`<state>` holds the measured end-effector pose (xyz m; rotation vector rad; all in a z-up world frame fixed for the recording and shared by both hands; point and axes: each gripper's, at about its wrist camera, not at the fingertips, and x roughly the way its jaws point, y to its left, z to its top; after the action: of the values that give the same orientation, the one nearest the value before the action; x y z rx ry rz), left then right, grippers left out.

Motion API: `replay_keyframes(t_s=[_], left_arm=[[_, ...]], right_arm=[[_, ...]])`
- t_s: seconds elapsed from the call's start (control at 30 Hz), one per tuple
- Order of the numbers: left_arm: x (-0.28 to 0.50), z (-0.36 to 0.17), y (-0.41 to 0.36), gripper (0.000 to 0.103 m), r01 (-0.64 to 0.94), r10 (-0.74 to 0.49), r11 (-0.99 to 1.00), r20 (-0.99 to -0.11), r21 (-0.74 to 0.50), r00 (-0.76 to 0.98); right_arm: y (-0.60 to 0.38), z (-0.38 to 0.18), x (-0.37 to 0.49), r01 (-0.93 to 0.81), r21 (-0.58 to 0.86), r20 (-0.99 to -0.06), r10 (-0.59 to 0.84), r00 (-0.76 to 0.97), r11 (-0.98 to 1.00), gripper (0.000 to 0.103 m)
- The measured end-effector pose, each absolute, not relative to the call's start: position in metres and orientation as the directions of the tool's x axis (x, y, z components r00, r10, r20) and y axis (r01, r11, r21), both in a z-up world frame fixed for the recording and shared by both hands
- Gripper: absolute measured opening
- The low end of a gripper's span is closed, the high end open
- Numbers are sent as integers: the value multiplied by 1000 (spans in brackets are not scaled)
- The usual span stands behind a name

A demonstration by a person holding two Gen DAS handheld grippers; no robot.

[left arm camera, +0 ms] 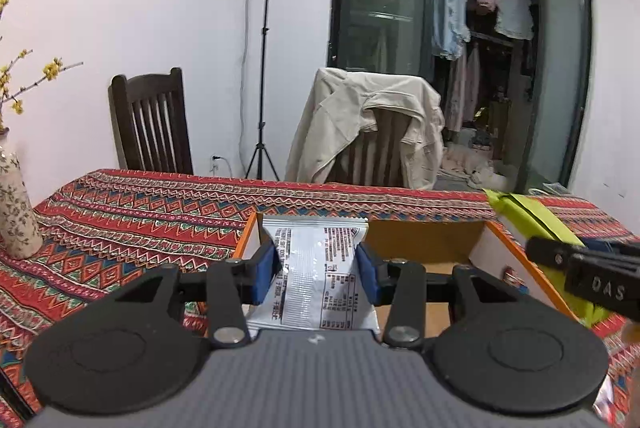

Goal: Organize snacks
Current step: 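Carry both packets over the cardboard box and open both tools to drop them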

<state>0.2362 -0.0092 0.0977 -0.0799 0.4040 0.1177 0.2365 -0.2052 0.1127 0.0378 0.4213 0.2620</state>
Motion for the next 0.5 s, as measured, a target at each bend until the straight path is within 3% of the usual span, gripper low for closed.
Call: replay_keyframes(t_s=[0.33, 0.4, 0.47, 0.5], left_arm=[[272, 59, 7, 46, -162, 127, 986, -451, -39, 883], [273, 54, 9, 59, -165, 130, 986, -454, -39, 881], [269, 53, 9, 89, -170, 136, 985, -441, -37, 887], [267, 53, 8, 96, -168, 138, 985, -428, -33, 893]], right_arm=[[-202, 76, 269, -235, 91, -464, 250, 850, 968, 37], [-203, 72, 269, -242, 87, -476, 254, 842, 966, 39], [-204, 68, 268, -243, 99, -482, 260, 837, 965, 58], [-205, 67, 267, -242, 102, -480, 261, 837, 965, 79]])
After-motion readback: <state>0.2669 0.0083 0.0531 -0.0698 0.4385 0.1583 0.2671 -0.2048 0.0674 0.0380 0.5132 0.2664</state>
